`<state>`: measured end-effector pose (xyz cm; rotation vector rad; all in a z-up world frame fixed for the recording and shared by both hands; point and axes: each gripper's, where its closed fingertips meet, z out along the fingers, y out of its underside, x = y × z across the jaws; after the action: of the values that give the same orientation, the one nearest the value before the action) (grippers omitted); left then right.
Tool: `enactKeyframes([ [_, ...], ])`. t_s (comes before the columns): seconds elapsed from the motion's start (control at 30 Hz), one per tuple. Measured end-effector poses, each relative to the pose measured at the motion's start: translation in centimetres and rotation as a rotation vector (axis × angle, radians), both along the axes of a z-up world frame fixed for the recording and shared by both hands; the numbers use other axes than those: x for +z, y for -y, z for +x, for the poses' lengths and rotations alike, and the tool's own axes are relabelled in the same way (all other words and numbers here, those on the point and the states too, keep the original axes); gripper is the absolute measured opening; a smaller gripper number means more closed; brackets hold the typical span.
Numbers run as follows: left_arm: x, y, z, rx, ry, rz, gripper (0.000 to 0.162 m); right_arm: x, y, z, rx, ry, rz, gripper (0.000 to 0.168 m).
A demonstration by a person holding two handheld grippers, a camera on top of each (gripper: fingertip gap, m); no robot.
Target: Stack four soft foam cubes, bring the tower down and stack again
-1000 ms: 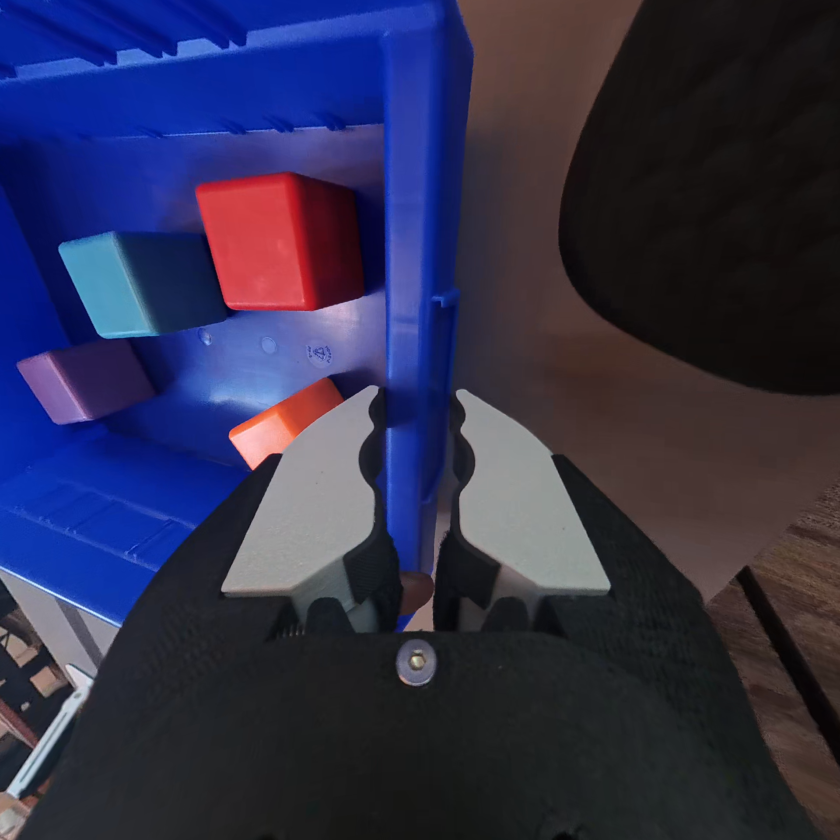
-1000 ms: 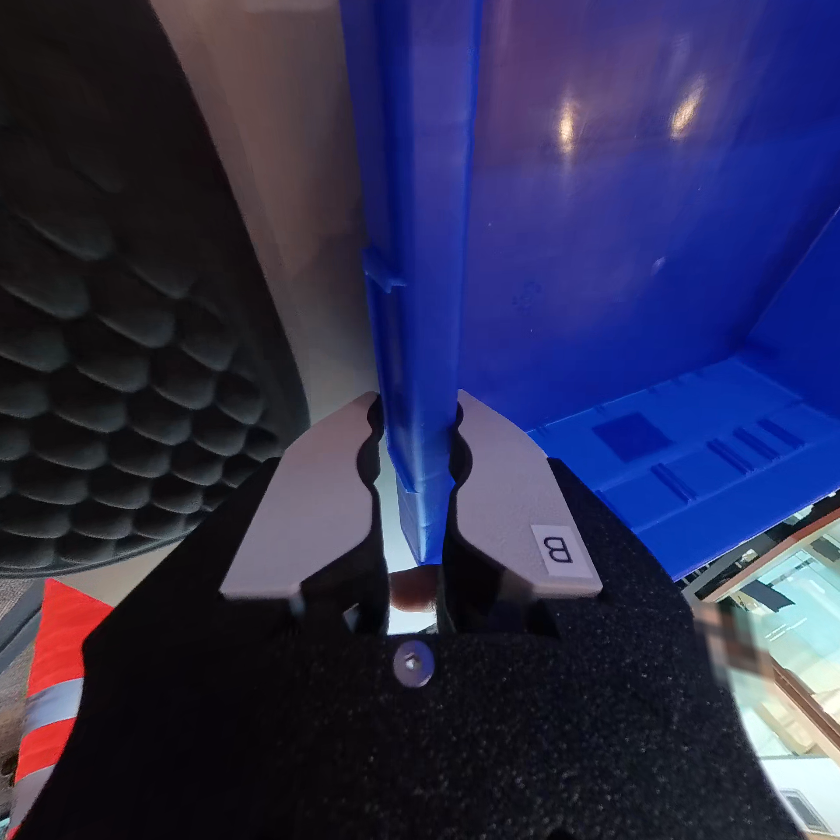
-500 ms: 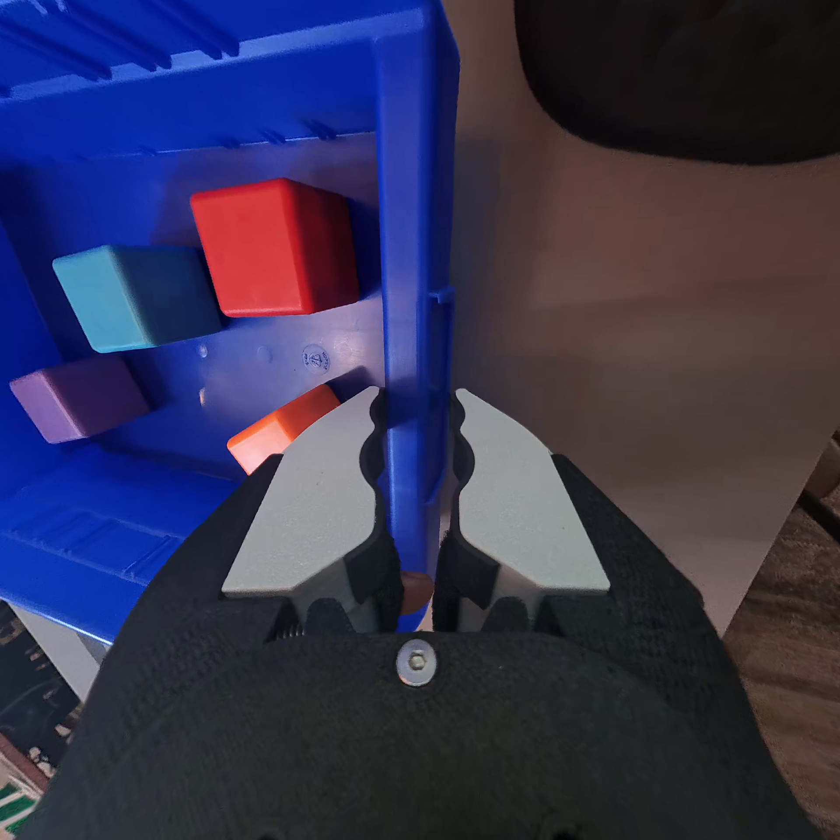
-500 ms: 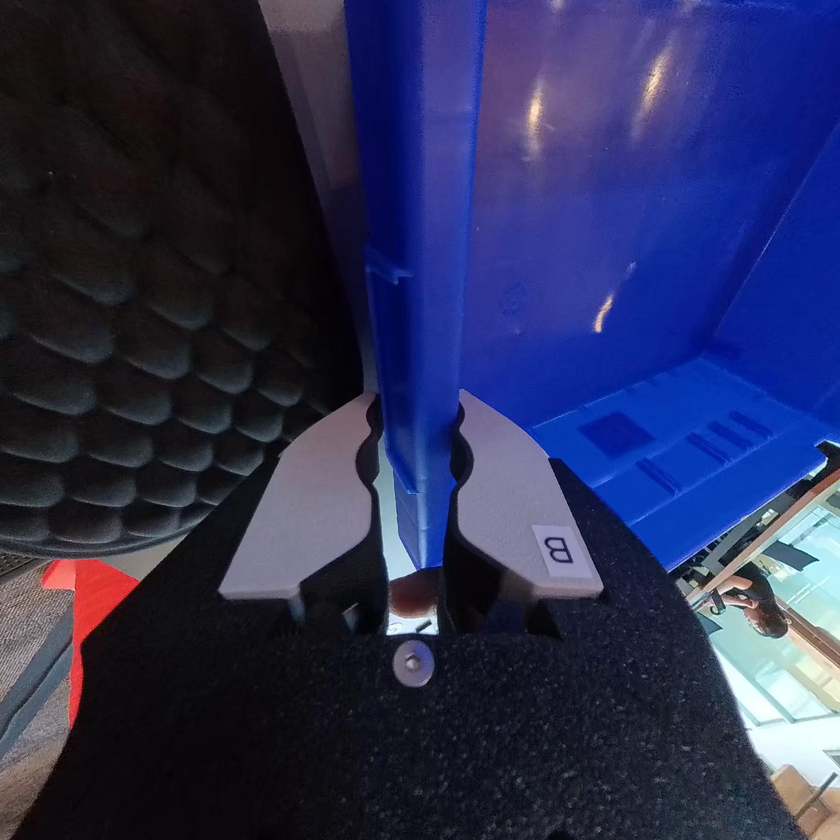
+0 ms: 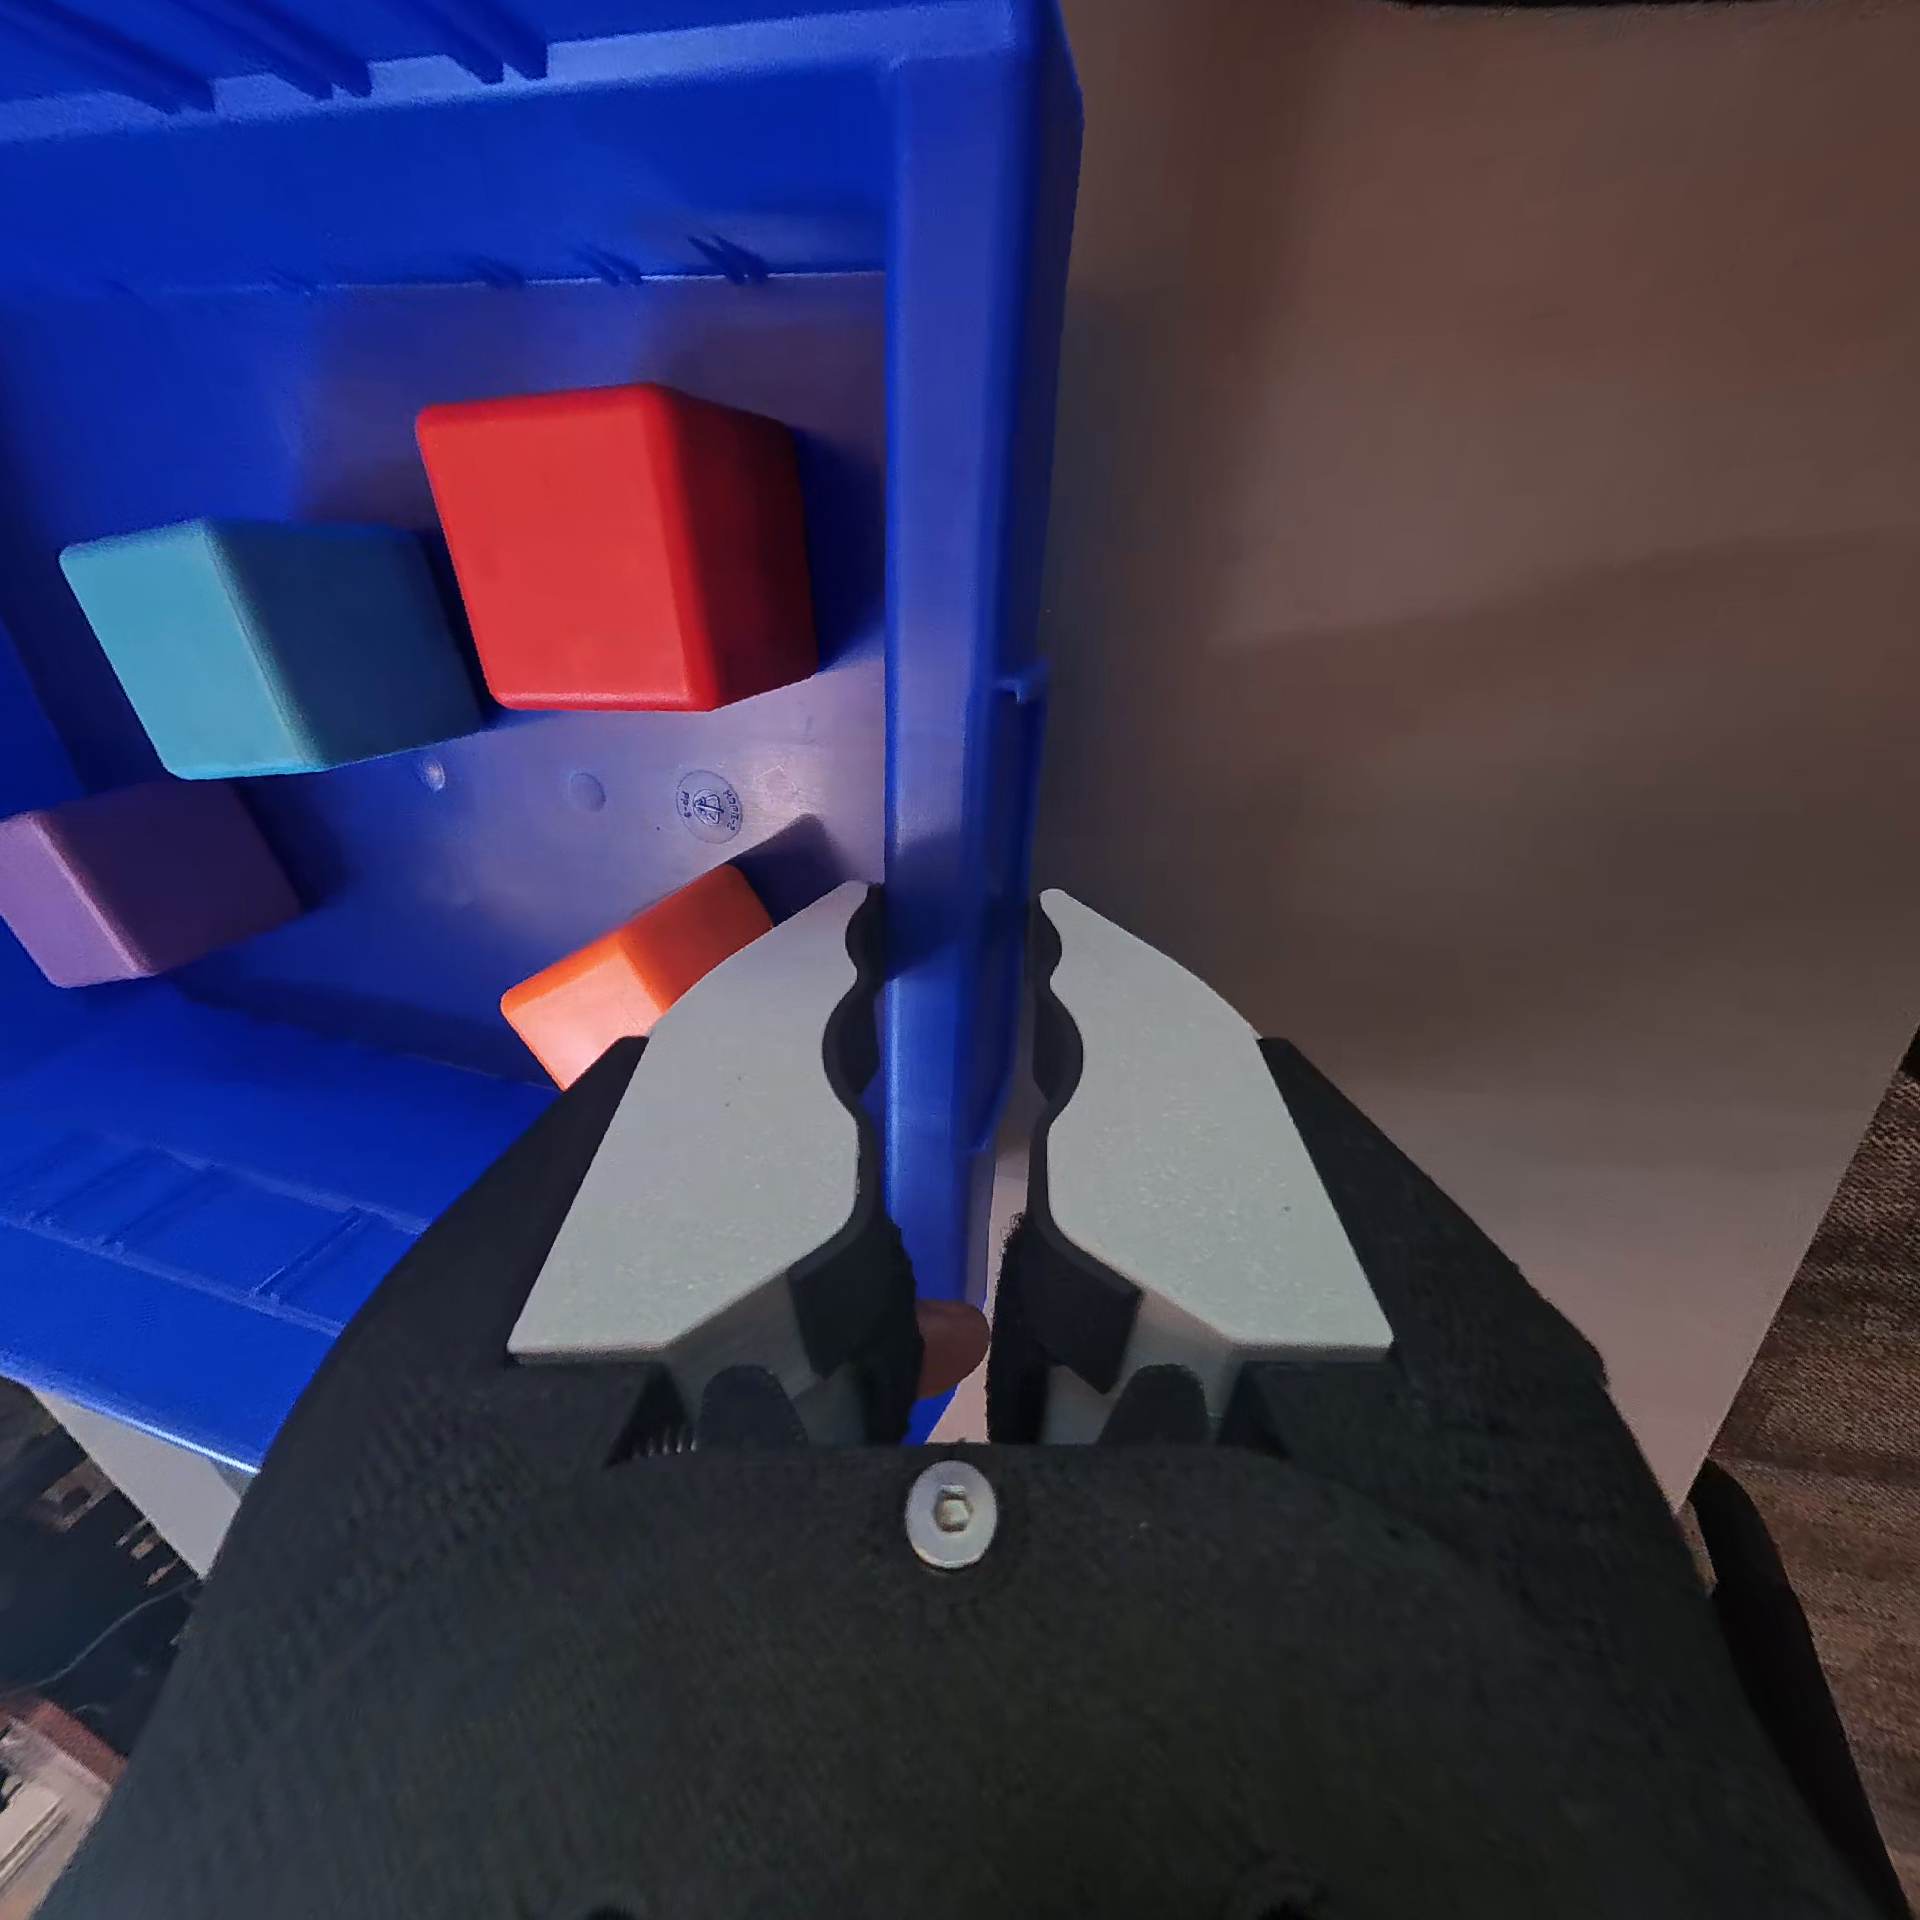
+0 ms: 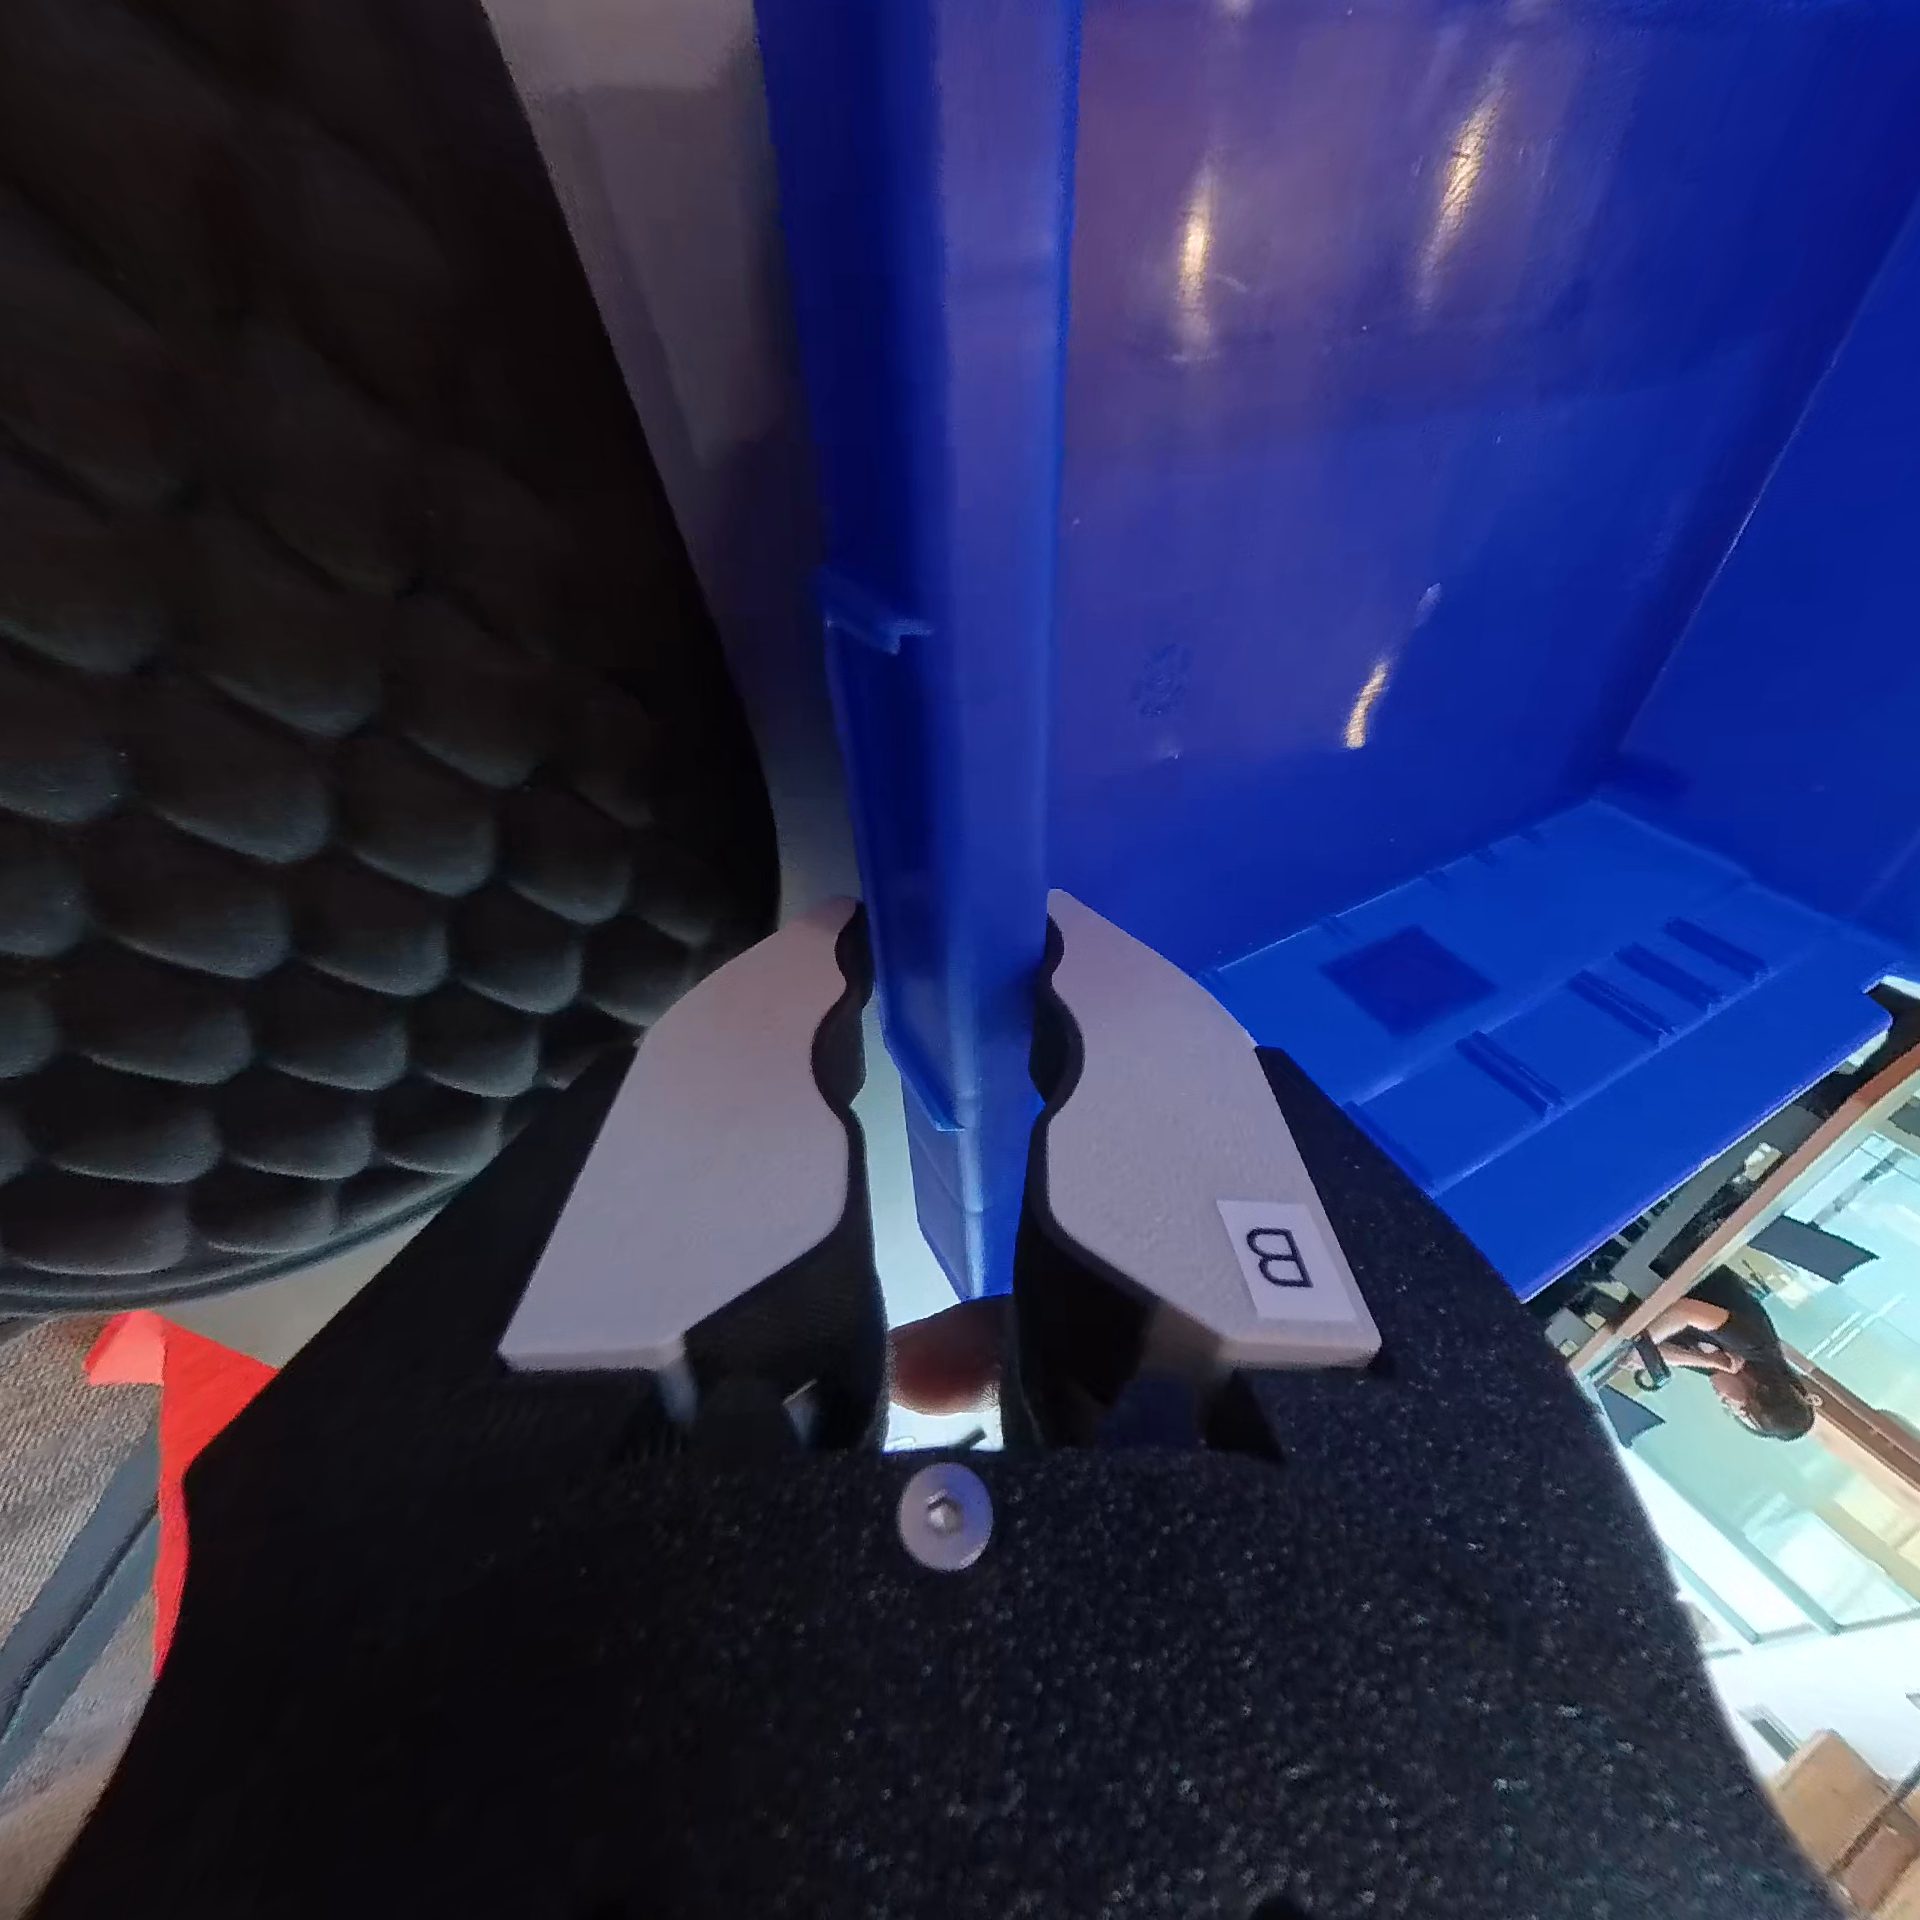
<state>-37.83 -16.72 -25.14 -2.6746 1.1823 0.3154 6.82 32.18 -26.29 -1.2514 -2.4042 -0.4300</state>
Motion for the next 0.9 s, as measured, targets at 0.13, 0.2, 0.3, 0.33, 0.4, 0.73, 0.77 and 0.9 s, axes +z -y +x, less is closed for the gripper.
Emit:
enactKeyframes([
  [0.13,0.0,0.0,0.0,0.028,-0.024,-0.007,0.026,0.0,-0.8,0.0,0.005,-0.023,0.010,0.028],
  [0.2,0.0,0.0,-0.1,0.066,-0.040,-0.016,0.026,0.0,-1.2,0.1,0.012,-0.027,0.015,0.028],
  [0.3,0.0,-0.3,0.2,0.115,-0.051,-0.006,0.026,0.0,-1.8,0.3,0.027,-0.037,0.027,0.029],
  [0.33,0.0,-0.5,0.5,0.124,-0.049,0.005,0.026,0.0,-2.0,0.4,0.028,-0.043,0.031,0.029],
  [0.4,0.0,-1.2,1.2,0.128,-0.030,0.040,0.026,0.0,-2.3,0.6,0.034,-0.054,0.040,0.029],
  [0.73,0.0,-3.2,3.3,0.160,0.010,0.112,0.027,-0.1,-3.5,1.2,0.043,-0.068,0.056,0.030],
  [0.77,0.0,-3.2,3.3,0.157,0.016,0.113,0.026,-0.1,-3.5,1.2,0.046,-0.070,0.056,0.030],
  [0.9,-0.1,-3.2,3.4,0.196,0.058,0.126,0.027,-0.2,-3.5,1.2,0.016,-0.093,0.042,0.030],
])
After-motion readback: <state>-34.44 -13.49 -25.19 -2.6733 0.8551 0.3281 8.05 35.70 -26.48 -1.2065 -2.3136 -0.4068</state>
